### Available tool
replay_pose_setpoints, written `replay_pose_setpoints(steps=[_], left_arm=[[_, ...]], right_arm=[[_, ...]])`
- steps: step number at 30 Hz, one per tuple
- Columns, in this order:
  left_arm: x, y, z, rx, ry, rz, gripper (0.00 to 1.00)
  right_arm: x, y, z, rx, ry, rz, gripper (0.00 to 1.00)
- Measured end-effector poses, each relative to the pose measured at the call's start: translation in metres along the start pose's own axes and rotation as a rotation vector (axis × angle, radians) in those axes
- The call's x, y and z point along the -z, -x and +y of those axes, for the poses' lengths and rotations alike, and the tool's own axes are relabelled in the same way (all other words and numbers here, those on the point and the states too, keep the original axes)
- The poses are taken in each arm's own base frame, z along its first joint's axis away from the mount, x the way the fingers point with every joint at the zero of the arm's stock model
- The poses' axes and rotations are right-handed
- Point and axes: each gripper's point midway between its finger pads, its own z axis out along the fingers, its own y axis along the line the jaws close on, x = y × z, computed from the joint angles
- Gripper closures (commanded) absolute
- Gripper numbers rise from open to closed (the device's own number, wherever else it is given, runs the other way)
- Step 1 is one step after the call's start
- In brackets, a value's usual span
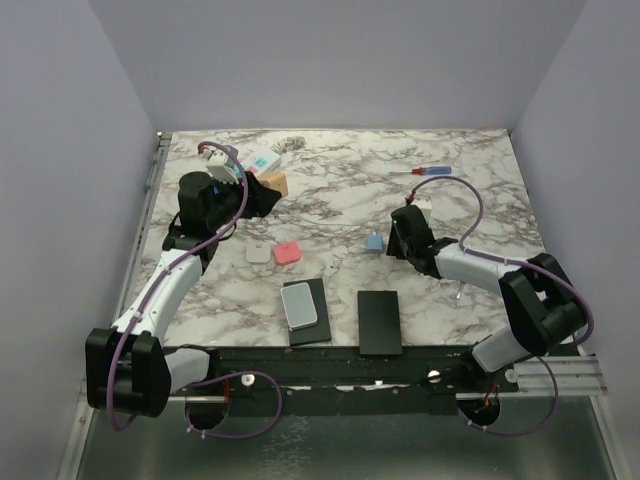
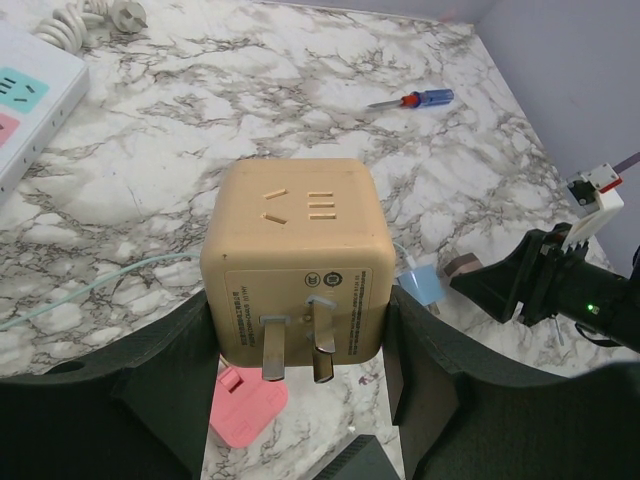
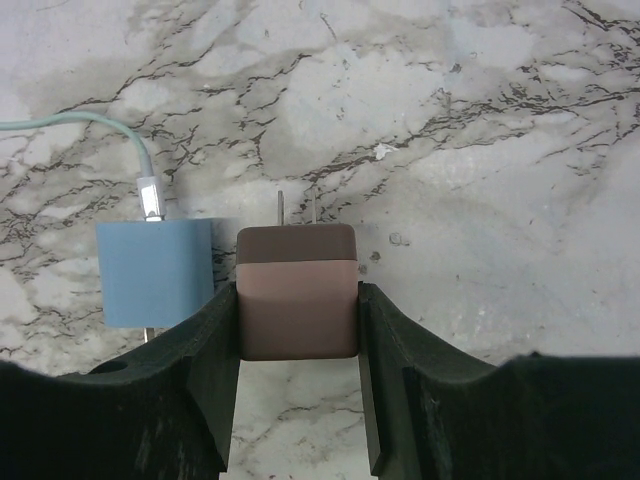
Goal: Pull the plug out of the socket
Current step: Place the plug at the center of the board.
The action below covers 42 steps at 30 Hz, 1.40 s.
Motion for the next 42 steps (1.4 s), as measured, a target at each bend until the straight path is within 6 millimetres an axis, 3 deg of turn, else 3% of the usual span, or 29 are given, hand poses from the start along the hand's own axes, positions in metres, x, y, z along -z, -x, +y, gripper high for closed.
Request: replay_pose_setpoints(steps=[5, 18, 24, 29, 33, 38, 42], left_arm=[[0.000, 0.000, -0.001, -0.001, 0.000, 0.000, 1.00], [-0.006, -0.009, -0.012, 0.001, -0.029, 0.026, 1.00], [-0.011, -0.020, -0.017, 0.012, -0.046, 0.057, 1.00], [-0.019, -0.034, -0.025, 0.027, -0.078, 0.101, 1.00], [-0.027, -0.061, -0.038, 0.049, -0.164, 0.199, 1.00], [-0.030, -0.085, -0.061, 0.078, -0.305, 0.311, 1.00], [-0.027, -0.093, -0.079, 0.074, -0.369, 0.343, 1.00]], right_arm=[[-0.009, -0.010, 0.000, -0.021, -0.015, 0.026, 0.91], [-0.013, -0.014, 0.000, -0.073, -0.031, 0.035, 0.32], [0.000, -0.009, -0.003, -0.063, -0.009, 0.008, 0.26], [0.020, 0.016, 0.006, -0.068, 0.066, -0.066, 0.24], [0.052, 0.039, 0.020, -0.048, 0.217, -0.162, 0.19], [0.103, 0.065, 0.048, 0.045, 0.467, -0.286, 0.20], [0.125, 0.083, 0.073, 0.105, 0.594, -0.289, 0.23]])
